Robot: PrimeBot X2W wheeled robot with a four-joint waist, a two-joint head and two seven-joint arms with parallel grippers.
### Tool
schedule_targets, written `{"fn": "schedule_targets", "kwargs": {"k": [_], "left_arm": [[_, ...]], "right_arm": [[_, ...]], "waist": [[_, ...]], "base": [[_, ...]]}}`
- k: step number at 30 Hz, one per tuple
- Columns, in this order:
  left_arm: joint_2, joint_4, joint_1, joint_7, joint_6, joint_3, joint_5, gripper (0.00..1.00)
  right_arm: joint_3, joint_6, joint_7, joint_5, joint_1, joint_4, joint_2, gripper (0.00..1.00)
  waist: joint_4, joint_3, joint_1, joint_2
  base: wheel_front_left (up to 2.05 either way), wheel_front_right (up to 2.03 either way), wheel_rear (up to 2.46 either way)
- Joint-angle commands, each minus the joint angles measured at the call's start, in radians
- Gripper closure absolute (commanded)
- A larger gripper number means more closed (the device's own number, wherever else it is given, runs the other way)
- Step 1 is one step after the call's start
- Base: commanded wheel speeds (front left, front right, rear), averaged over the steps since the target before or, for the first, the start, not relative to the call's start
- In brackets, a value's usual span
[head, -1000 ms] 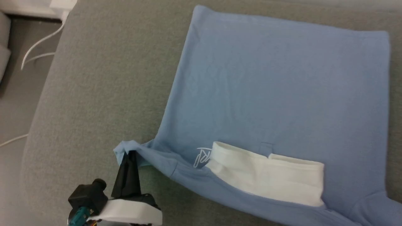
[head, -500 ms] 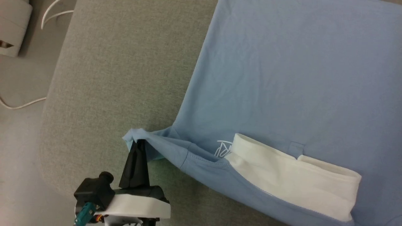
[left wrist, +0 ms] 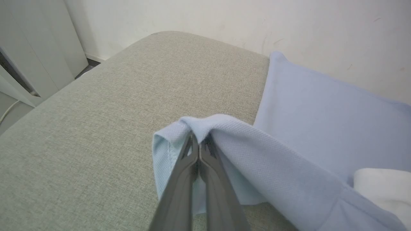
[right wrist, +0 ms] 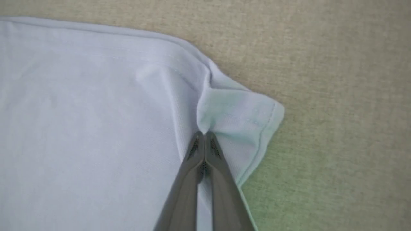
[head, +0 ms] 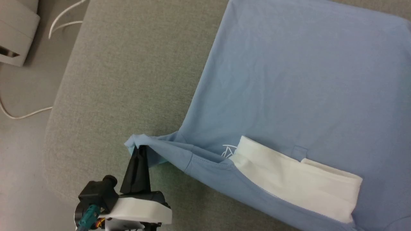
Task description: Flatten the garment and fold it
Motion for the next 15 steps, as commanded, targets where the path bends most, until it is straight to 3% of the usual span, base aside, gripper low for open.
{"fn": "schedule_targets", "kwargs": {"k": [1,9,15], "left_arm": [[0.01,0.005,-0.007,0.001,0.01,0.008,0.001,1.0],[0.042,0.014,0.04,0.03,0.027,0.035,-0.011,1.0],[0.071,0.006,0.111,0.051,0.052,0.072,-0.026,1.0]], "right_arm": [[0.039,-0.001,-0.003,-0.009,0.031,-0.029,0.011,1.0],[0.247,-0.001,-0.004,0.097,0.207,-0.371,-0.147,1.0],[0.224,-0.001,0.009,0.175,0.519,-0.606,-0.291,1.0]], "waist": [[-0.015,-0.051,-0.0001,0.0],[-0.071,-0.19,-0.0001,0.0],[-0.143,-0.274,-0.0001,0.0]], "base": [[0.0,0.0,0.0],[0.0,0.0,0.0],[0.0,0.0,0.0]]}}
